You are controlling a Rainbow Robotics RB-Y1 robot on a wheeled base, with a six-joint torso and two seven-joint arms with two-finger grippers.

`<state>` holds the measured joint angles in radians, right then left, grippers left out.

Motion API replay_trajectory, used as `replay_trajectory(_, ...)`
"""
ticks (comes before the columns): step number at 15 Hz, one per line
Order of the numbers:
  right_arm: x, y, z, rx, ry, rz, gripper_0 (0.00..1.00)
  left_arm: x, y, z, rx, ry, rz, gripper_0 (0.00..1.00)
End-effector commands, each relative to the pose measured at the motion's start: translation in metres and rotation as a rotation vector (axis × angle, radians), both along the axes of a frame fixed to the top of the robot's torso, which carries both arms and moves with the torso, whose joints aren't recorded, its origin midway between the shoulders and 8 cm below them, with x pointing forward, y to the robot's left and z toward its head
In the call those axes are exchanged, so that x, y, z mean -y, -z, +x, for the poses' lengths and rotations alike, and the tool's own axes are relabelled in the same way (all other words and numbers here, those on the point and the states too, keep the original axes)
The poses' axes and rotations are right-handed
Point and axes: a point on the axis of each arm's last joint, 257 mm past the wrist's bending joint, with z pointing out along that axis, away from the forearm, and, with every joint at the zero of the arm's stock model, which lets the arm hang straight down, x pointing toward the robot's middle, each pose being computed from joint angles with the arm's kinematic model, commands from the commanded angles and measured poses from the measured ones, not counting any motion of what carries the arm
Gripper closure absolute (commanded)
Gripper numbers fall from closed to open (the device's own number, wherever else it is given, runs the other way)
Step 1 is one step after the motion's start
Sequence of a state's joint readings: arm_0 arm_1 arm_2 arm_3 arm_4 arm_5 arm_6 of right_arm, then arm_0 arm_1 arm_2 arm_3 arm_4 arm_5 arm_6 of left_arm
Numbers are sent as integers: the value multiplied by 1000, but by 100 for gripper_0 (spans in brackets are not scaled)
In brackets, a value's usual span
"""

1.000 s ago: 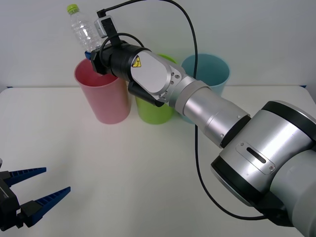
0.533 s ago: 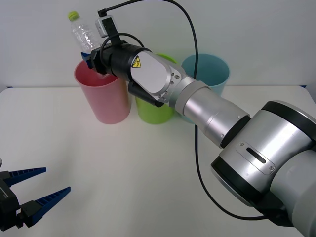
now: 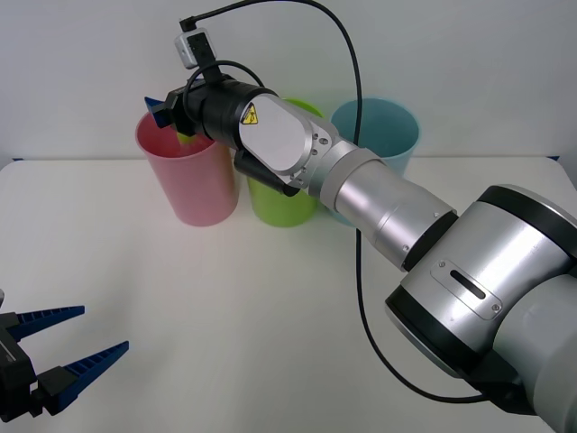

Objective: Put cans in the blue bin and PET bottles in the pink bin and trash in the green bin.

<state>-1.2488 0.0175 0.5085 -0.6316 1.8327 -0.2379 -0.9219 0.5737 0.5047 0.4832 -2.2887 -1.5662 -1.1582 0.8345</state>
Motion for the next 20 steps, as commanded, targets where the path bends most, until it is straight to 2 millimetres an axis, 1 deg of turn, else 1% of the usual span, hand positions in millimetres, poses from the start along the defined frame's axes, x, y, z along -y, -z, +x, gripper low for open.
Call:
replay_trajectory(1,0,0,0,2,0,-1,26,0,0,0,0,0,0,0)
replay_trajectory(6,-1,0,-1,6,-3,-6,26,0,0,0,0,0,0,0)
replay_trajectory(7,-3,-3,-3,7,-10,0,26,0,0,0,0,0,0,0)
replay_trajectory(8,-12,-8,-11,-8,-42,13,26,0,0,0,0,0,0,0)
replay_trajectory(9,-11,-25,-18,-28,-86,44,25,0,0,0,0,0,0,0)
replay_trajectory(11,-1,-48,-27,-27,-137,89,23,0,0,0,0,0,0,0)
replay_trajectory(12,12,-62,-37,-16,-172,120,24,0,0,0,0,0,0,0)
replay_trajectory(13,25,-67,-46,-12,-201,133,23,0,0,0,0,0,0,0)
replay_trajectory(14,42,-68,-57,-12,-228,141,23,0,0,0,0,0,0,0)
replay_trajectory(15,66,-67,-74,4,-257,138,24,0,0,0,0,0,0,0)
replay_trajectory(17,107,-54,-101,5,-283,132,23,0,0,0,0,0,0,0)
replay_trajectory(18,132,-47,-121,-1,-299,129,23,0,0,0,0,0,0,0)
replay_trajectory(20,169,-33,-148,-19,-309,126,23,0,0,0,0,0,0,0)
